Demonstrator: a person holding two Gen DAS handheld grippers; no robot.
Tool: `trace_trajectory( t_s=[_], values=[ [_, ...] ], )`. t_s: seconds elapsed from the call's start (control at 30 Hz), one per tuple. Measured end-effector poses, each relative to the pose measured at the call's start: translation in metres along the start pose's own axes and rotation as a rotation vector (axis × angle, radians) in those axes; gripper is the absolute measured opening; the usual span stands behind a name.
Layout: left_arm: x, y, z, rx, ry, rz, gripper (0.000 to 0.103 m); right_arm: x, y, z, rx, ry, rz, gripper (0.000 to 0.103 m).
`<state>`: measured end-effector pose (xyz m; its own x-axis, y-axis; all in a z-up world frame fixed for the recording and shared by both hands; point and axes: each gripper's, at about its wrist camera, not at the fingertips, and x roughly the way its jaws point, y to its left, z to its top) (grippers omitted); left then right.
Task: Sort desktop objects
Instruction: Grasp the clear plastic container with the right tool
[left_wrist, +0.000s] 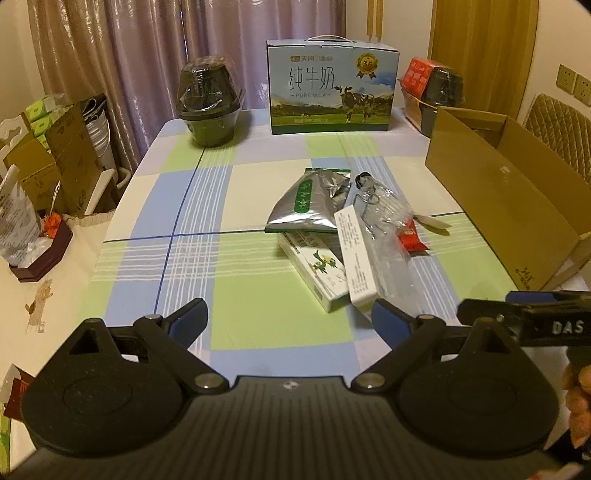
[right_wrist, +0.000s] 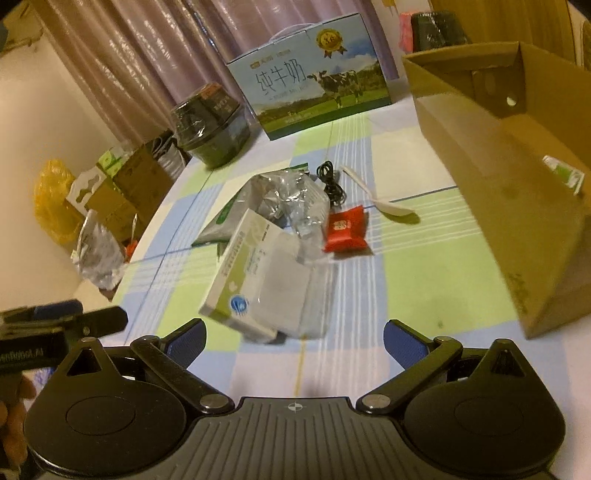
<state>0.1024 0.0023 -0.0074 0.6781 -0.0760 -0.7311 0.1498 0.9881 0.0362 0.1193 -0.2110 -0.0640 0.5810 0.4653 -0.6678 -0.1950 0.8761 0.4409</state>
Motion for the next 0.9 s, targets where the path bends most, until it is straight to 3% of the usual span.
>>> trace_trajectory(
  t_s=[0.53, 0.6, 0.9],
  values=[
    [0.047, 0.002, 0.007, 0.012, 0.035, -0.035, 0.091, 0.063, -0.022, 0.011, 0.127, 0.068, 0.047, 0.066],
    [0.050, 0.002, 0.007, 0.015, 0.036, -0.037, 0.091, 0.065, -0.021, 0.011, 0.124, 0.075, 0.046, 0.055],
    [0.055, -0.013, 0.009, 0.082, 0.026, -0.068, 0.091, 0.036, -0.014, 0.009, -0.162, 0.054, -0.168, 0.054]
  ],
)
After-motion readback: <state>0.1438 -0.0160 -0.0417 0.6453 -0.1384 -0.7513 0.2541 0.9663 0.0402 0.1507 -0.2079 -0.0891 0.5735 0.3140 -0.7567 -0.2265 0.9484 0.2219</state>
